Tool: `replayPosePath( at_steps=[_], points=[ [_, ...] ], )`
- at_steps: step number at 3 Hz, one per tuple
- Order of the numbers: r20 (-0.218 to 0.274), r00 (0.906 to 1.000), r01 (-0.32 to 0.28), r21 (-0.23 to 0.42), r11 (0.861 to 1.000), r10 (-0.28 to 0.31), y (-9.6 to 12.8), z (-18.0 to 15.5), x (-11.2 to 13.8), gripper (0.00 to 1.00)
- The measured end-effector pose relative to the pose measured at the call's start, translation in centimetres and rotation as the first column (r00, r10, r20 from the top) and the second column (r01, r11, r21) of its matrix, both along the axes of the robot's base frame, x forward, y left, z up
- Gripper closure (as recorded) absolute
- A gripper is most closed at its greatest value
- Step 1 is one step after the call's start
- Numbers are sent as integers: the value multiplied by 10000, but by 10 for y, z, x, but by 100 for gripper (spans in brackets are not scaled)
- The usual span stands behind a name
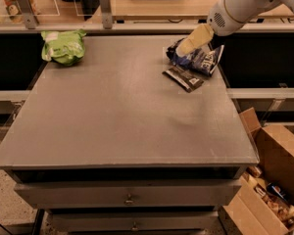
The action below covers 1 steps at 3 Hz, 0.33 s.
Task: Move rxbar chocolate near blue chip bag
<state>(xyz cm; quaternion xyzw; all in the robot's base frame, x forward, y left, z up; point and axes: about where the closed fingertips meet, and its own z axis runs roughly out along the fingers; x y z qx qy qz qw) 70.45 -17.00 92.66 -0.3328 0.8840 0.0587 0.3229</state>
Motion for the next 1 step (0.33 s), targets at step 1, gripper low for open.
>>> replayPosePath(
  at_steps=[1],
  points=[
    [0,10000,0,0,10000,0,0,0,0,0]
  ],
)
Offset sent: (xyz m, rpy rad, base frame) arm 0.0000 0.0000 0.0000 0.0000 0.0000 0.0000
